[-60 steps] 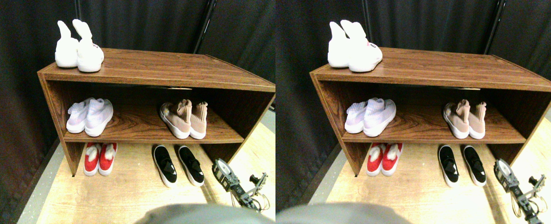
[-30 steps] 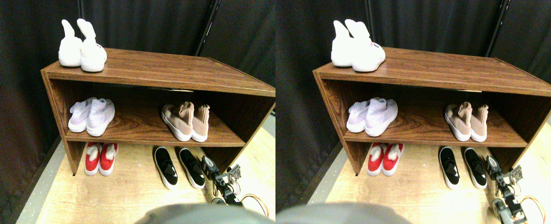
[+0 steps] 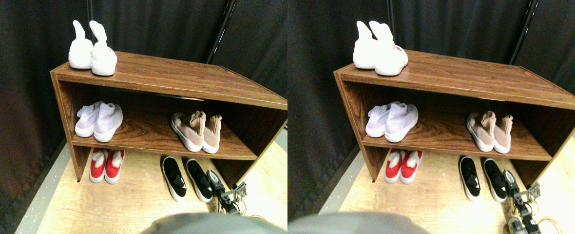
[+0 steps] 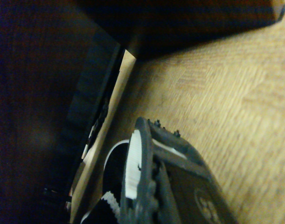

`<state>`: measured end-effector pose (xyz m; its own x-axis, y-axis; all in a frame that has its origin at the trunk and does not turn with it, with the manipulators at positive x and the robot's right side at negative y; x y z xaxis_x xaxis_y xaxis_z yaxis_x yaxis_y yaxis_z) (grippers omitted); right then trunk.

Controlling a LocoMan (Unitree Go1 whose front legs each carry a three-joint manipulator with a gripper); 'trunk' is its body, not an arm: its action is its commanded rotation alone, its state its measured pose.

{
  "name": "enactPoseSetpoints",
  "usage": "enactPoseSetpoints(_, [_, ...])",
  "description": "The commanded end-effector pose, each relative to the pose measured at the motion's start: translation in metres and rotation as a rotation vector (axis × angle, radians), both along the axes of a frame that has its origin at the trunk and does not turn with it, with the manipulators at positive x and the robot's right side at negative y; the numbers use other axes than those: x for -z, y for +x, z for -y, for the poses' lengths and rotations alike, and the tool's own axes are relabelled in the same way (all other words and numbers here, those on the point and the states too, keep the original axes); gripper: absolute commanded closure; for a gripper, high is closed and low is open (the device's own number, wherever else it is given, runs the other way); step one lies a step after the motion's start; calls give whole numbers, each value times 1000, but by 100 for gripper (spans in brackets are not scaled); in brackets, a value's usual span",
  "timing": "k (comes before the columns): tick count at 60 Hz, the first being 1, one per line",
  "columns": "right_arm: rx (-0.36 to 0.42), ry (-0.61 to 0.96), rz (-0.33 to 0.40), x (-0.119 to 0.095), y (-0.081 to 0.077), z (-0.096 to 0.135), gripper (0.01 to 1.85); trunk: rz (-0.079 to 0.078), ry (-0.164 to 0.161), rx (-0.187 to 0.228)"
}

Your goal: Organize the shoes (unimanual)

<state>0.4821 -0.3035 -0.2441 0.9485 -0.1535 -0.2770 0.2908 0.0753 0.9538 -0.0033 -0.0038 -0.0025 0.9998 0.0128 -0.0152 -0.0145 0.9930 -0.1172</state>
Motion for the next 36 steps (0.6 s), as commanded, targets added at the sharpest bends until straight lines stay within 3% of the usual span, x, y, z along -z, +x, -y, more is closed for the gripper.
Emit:
enactPoseSetpoints(1, [-49, 10, 3, 2, 0, -11, 180, -17, -20, -17])
enactPoseSetpoints(26, [-62, 20, -31, -4, 3, -37, 180, -11, -32, -24])
enactPoseSetpoints(36, [-109, 40, -27, -5, 3, -45, 180, -13, -33, -18])
